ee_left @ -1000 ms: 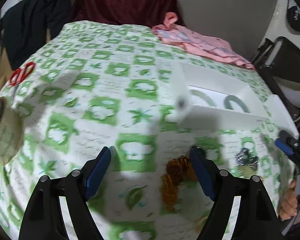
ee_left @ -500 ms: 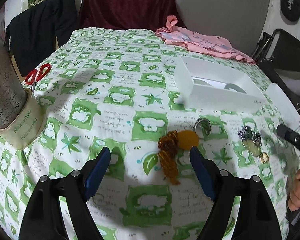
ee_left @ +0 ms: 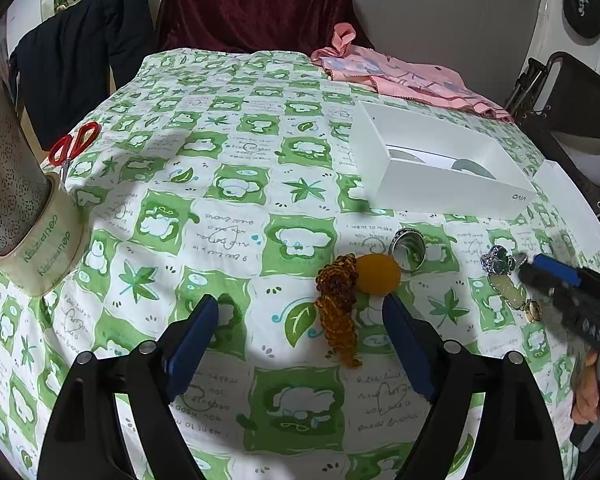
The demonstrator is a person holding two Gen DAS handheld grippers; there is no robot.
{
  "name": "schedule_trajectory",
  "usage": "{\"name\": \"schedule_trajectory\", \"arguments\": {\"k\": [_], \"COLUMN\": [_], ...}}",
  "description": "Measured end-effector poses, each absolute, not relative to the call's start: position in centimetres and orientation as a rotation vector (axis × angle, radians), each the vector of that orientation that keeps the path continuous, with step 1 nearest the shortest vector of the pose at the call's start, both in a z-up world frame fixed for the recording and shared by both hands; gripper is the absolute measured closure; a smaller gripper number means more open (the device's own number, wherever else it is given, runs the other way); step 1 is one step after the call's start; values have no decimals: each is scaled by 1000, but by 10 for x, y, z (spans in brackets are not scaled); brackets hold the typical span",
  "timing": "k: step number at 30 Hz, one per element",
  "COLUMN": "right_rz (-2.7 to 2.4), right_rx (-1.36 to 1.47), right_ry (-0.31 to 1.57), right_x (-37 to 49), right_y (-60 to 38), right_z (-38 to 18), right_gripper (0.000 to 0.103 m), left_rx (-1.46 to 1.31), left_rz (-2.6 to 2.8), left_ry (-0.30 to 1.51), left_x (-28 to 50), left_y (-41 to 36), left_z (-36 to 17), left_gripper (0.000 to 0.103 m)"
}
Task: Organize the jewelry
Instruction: 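Withdraw both tools from the box toward the remaining jewelry, then grasp the silver charms with the right tool while the left tool grasps the amber bead bracelet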
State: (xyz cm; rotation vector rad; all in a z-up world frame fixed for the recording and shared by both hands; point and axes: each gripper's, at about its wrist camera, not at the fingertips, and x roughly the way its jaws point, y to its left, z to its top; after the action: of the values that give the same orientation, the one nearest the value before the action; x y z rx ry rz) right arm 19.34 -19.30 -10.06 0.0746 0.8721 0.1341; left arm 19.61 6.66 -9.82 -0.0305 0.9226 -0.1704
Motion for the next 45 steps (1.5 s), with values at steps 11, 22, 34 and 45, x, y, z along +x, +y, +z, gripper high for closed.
{"name": "schedule_trajectory", "arguments": {"k": [11, 22, 34, 45], "right_rz": [269, 346, 342, 334], "right_rx": [1, -60, 80, 150], "right_ry": [744, 887, 812, 782], "right_x": [173, 211, 200, 197], "right_y": [-173, -141, -173, -187], "right_z": [-82, -99, -87, -79], "right_gripper": [68, 61, 86, 86], "left_rx": [-8, 37, 52, 10], "left_rz": [-179, -188, -238, -287], "left_ry": [917, 880, 893, 914], "left_x": [195, 190, 190, 201], "left_y": [63, 54, 46, 46], "left_z": [-98, -93, -96, -98], "left_gripper": [20, 20, 36, 83]}}
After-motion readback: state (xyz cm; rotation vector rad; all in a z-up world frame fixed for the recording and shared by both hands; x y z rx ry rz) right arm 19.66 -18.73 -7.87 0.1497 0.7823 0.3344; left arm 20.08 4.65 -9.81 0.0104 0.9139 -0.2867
